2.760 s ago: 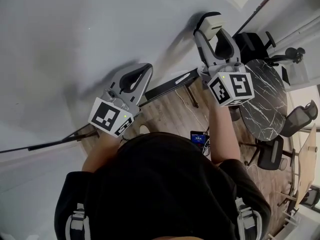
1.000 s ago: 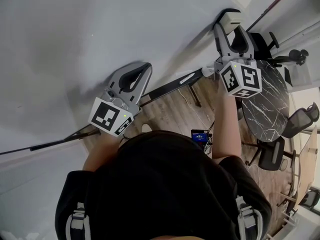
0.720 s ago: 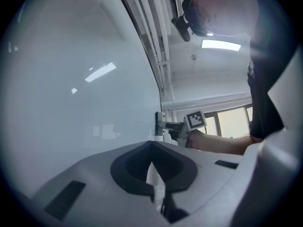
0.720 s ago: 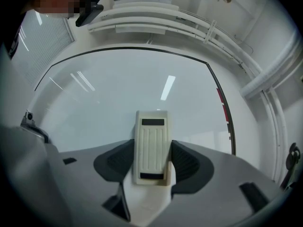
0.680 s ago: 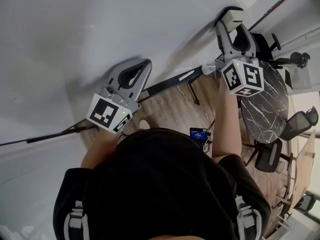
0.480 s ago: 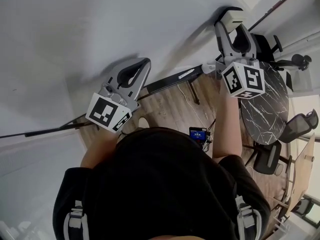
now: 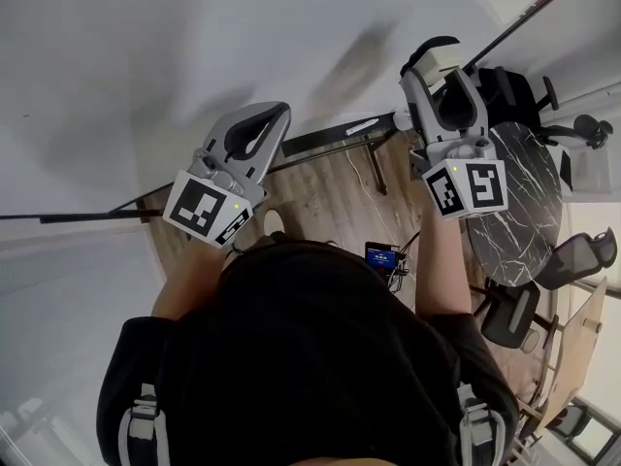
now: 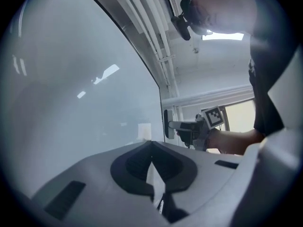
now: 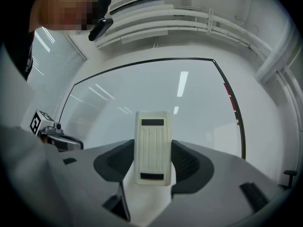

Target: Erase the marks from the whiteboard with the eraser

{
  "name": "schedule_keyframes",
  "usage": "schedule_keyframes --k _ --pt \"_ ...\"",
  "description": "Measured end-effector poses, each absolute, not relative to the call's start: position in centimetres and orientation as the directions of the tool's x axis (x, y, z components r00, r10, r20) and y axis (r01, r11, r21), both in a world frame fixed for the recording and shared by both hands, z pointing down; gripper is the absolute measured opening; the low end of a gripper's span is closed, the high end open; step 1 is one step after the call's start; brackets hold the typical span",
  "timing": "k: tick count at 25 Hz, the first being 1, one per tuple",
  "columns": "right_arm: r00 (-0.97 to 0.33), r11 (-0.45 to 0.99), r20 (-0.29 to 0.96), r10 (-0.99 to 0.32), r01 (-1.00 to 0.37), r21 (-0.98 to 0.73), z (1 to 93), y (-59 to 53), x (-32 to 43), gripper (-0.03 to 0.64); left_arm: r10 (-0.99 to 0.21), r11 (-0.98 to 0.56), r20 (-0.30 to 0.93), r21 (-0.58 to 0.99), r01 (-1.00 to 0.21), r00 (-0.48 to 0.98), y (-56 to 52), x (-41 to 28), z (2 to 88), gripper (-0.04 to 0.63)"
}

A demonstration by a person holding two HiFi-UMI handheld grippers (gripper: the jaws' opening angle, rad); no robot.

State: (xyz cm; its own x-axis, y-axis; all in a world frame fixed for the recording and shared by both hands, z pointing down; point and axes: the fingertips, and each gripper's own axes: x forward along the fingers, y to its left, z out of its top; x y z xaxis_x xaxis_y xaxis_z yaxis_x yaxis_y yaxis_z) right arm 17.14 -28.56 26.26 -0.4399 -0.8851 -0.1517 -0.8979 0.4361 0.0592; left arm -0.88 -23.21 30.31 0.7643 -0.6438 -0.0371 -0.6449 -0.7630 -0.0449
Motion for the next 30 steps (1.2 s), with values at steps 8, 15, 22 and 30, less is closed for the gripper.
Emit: schedule_keyframes --k 8,15,22,30 --pt "-0.562 0.561 -0.103 -0.82 -0.827 0.047 30.2 -23.5 15.8 0.244 -0.681 -0.732 0.001 -0.031 -0.68 0.733 -19.4 0.1 32.2 0.005" --pt "-0.671 0.672 -0.066 -0.739 -0.741 0.012 33.6 -19.2 13.1 0.244 -0.707 -0.707 0.01 -0.032 -0.706 0.707 -16.0 0.5 33.7 0.005" --pt "-0.746 0.745 -0.034 -0.666 -0.666 0.03 36.7 -14.9 11.2 0.244 -0.711 -0.703 0.022 -0.043 -0.71 0.703 -12.8 1.0 36.4 0.005" --pt "-0.767 0.769 -0.057 -0.639 -0.64 -0.007 37.8 -11.9 10.5 0.242 -0.699 -0.715 0.04 -0.035 -0.698 0.714 -10.3 2.1 38.0 0.005"
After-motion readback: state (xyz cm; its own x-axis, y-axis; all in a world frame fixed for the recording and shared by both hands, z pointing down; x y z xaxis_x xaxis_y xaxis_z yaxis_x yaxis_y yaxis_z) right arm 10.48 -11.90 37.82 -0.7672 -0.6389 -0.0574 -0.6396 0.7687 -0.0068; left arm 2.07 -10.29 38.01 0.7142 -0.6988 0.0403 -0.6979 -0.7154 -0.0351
